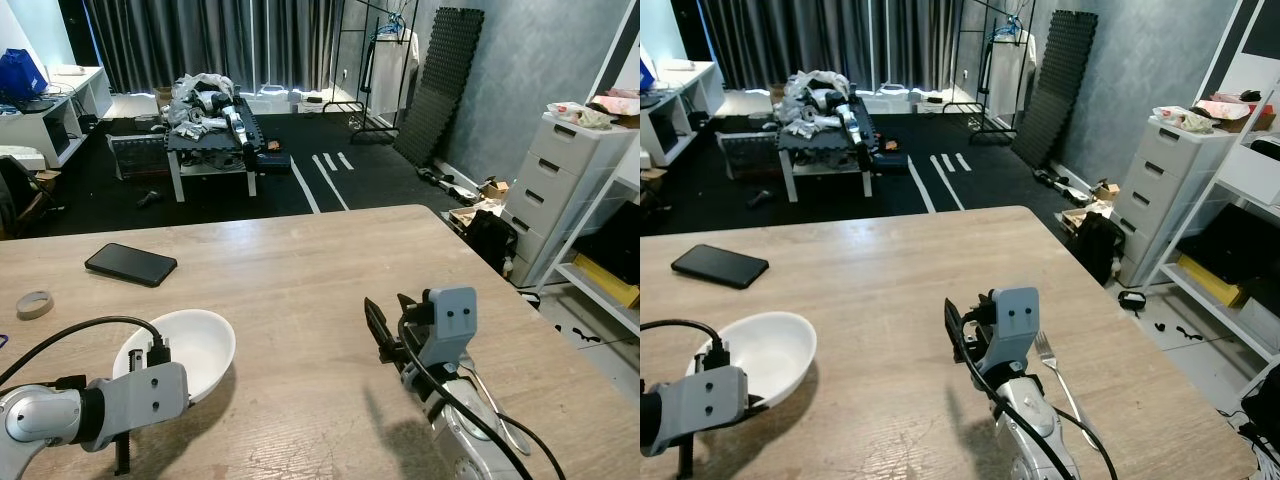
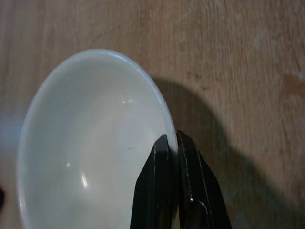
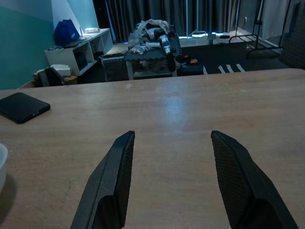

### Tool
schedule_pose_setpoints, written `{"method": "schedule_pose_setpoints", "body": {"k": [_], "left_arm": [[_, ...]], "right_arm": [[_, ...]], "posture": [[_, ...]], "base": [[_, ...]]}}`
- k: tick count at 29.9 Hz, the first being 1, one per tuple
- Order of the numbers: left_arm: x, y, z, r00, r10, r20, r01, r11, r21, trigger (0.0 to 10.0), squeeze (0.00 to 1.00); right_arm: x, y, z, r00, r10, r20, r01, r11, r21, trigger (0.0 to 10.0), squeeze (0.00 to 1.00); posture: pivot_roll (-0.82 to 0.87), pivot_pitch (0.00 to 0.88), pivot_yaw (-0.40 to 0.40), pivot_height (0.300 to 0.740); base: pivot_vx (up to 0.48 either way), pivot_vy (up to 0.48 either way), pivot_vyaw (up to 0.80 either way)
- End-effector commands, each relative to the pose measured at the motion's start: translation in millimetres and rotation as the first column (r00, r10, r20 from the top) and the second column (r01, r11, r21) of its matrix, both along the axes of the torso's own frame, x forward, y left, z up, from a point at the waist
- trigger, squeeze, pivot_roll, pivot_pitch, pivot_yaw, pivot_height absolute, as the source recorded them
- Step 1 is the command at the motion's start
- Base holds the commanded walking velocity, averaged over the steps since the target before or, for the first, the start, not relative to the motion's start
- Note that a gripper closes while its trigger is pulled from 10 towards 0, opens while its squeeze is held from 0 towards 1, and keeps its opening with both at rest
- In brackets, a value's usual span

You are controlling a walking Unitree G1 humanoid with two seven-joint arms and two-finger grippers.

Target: Setting the table

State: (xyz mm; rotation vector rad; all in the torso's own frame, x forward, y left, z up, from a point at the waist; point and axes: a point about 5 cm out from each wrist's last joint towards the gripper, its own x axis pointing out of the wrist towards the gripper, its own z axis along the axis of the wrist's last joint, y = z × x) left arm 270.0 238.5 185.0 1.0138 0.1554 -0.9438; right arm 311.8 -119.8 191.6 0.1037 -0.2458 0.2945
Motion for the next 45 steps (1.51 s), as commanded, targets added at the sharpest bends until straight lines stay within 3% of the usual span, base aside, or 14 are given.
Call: {"method": "schedule_pose_setpoints", "body": {"k": [1,6,7,8,10,11,12,16,21,26,36,38,40,45], "left_arm": [[-2.0,-3.3,0,0.998,-0.061,0.021,0.059,0.996,0.074,10.0,0.00],[5.0,-13.3,9,0.969,-0.173,0.174,0.132,0.965,0.225,10.0,0.00],[9.7,-24.4,11,0.924,-0.266,0.274,0.172,0.930,0.324,10.0,0.00],[9.7,-24.4,11,0.924,-0.266,0.274,0.172,0.930,0.324,10.0,0.00],[14.4,-34.2,13,0.877,-0.326,0.354,0.189,0.910,0.370,10.0,0.00],[15.8,-36.9,14,0.862,-0.340,0.376,0.192,0.905,0.379,10.0,0.00],[19.4,-41.9,18,0.820,-0.374,0.434,0.199,0.896,0.397,10.0,0.00],[21.3,-44.4,21,0.792,-0.395,0.466,0.202,0.889,0.411,10.0,0.00],[26.5,-55.3,43,0.669,-0.436,0.602,0.206,0.887,0.414,10.0,0.00],[28.5,-60.4,45,0.613,-0.477,0.630,0.241,0.872,0.426,10.0,0.00],[32.4,-60.6,39,0.602,-0.501,0.622,0.261,0.860,0.439,10.0,0.00],[32.8,-60.2,39,0.600,-0.501,0.624,0.262,0.859,0.439,10.0,0.00],[32.1,-58.1,38,0.603,-0.499,0.623,0.262,0.861,0.436,10.0,0.00],[32.8,-56.8,36,0.600,-0.499,0.625,0.264,0.861,0.434,10.0,0.00]], "right_arm": [[0.3,1.0,0,1.000,0.007,-0.001,-0.007,1.000,0.005,10.0,0.00],[1.9,5.6,7,0.999,0.046,-0.004,-0.046,0.997,0.067,10.0,0.00],[2.8,10.3,12,0.996,0.086,-0.009,-0.085,0.988,0.131,10.0,0.00],[2.8,10.3,12,0.996,0.086,-0.009,-0.085,0.988,0.131,10.0,0.00],[3.7,14.7,17,0.991,0.130,-0.014,-0.126,0.975,0.182,10.0,0.00],[3.9,16.1,19,0.989,0.145,-0.016,-0.139,0.971,0.194,10.0,0.00],[4.3,20.5,21,0.982,0.189,-0.026,-0.180,0.962,0.204,10.0,0.00],[4.5,23.6,21,0.974,0.221,-0.040,-0.208,0.954,0.215,10.0,0.00],[6.5,31.0,16,0.956,0.272,-0.107,-0.244,0.945,0.217,10.0,0.00],[3.5,40.6,15,0.931,0.343,-0.122,-0.316,0.927,0.201,10.0,0.00],[1.2,47.1,26,0.912,0.398,-0.096,-0.352,0.883,0.311,10.0,0.00],[1.1,46.8,27,0.913,0.397,-0.093,-0.352,0.882,0.313,10.0,0.00],[7.1,35.3,30,0.946,0.312,-0.087,-0.266,0.902,0.340,10.0,0.00],[7.4,32.3,32,0.947,0.310,-0.080,-0.265,0.901,0.343,10.0,0.00]], "posture": [[0.09,0.082,0.044,0.740],[0.09,0.078,0.044,0.740],[0.09,0.075,0.042,0.740],[0.09,0.075,0.042,0.740],[0.09,0.072,0.038,0.740],[0.09,0.072,0.038,0.740],[0.09,0.070,0.037,0.740],[0.09,0.069,0.037,0.740],[0.10,0.068,0.035,0.740],[0.10,0.070,0.033,0.740],[0.10,0.074,0.035,0.740],[0.10,0.074,0.035,0.740],[0.10,0.075,0.035,0.740],[0.10,0.075,0.035,0.740]], "base": [[0.000,0.000,0.00],[0.000,0.000,0.00],[0.000,0.000,0.00],[0.000,0.000,0.00],[0.000,0.000,0.00],[0.000,0.000,0.00],[0.000,0.000,0.00],[0.000,0.000,0.00],[0.000,0.000,0.00],[0.000,0.000,0.00],[0.000,0.000,0.00],[0.000,0.000,0.00],[0.000,0.000,0.00],[0.000,0.000,0.00]]}}
